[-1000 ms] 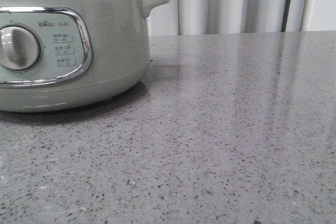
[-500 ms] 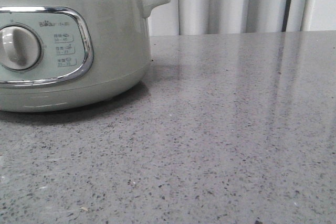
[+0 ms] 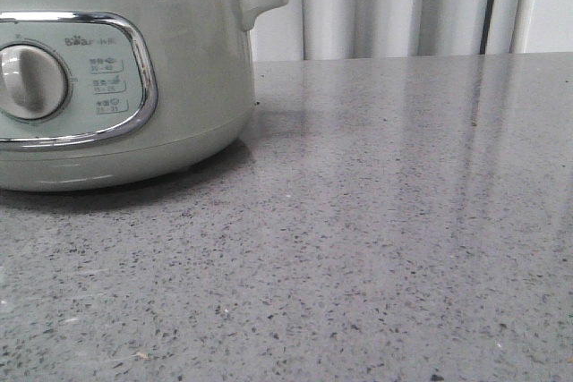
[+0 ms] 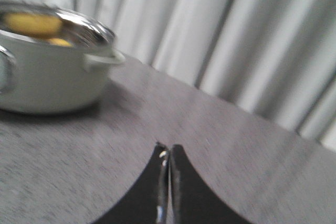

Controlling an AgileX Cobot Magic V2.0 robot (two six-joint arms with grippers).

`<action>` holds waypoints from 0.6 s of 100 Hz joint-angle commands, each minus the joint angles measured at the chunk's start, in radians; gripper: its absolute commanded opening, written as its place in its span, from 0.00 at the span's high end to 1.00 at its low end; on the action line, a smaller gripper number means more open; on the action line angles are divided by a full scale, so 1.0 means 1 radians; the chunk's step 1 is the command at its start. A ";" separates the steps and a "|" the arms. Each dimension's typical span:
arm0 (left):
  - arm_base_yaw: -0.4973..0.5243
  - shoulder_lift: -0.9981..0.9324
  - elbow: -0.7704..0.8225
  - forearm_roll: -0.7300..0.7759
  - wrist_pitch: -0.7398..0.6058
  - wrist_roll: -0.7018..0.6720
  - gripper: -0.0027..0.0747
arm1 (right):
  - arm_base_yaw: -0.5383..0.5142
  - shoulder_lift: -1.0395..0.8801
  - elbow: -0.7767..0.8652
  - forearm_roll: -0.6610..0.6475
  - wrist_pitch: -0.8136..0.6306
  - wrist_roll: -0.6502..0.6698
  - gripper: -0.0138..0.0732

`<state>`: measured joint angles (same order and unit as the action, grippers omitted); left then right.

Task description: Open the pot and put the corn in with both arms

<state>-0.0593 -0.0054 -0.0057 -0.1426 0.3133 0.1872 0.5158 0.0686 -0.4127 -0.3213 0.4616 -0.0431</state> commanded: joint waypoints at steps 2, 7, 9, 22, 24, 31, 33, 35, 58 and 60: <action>-0.009 -0.028 0.028 -0.005 -0.048 -0.011 0.99 | -0.141 -0.018 0.044 0.056 -0.066 -0.004 0.90; -0.009 -0.028 0.028 -0.005 -0.048 -0.011 0.99 | -0.230 -0.029 0.078 0.127 -0.069 -0.004 0.90; -0.009 -0.028 0.028 -0.005 -0.048 -0.011 0.99 | -0.269 -0.034 0.094 0.155 -0.070 -0.004 0.90; -0.009 -0.028 0.028 -0.005 -0.048 -0.011 0.99 | -0.479 -0.036 0.194 0.299 -0.130 -0.004 0.90; -0.009 -0.028 0.028 -0.005 -0.048 -0.011 0.99 | -0.509 -0.036 0.209 0.311 -0.144 -0.004 0.90; -0.009 -0.028 0.028 -0.005 -0.048 -0.011 0.99 | -0.582 -0.038 0.251 0.321 -0.171 -0.004 0.90; -0.009 -0.028 0.028 -0.005 -0.048 -0.011 0.99 | -0.596 -0.041 0.262 0.329 -0.171 -0.004 0.90; -0.009 -0.028 0.028 -0.005 -0.048 -0.011 0.99 | -0.608 -0.042 0.268 0.335 -0.171 -0.004 0.90; -0.009 -0.028 0.028 -0.005 -0.048 -0.011 0.99 | -0.622 -0.103 0.357 0.344 -0.158 -0.004 0.90; -0.009 -0.028 0.028 -0.005 -0.048 -0.011 0.99 | -0.622 -0.103 0.366 0.344 -0.158 -0.004 0.90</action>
<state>-0.0593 -0.0054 -0.0057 -0.1426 0.3133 0.1872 -0.0997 -0.0095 -0.0486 0.0176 0.3884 -0.0431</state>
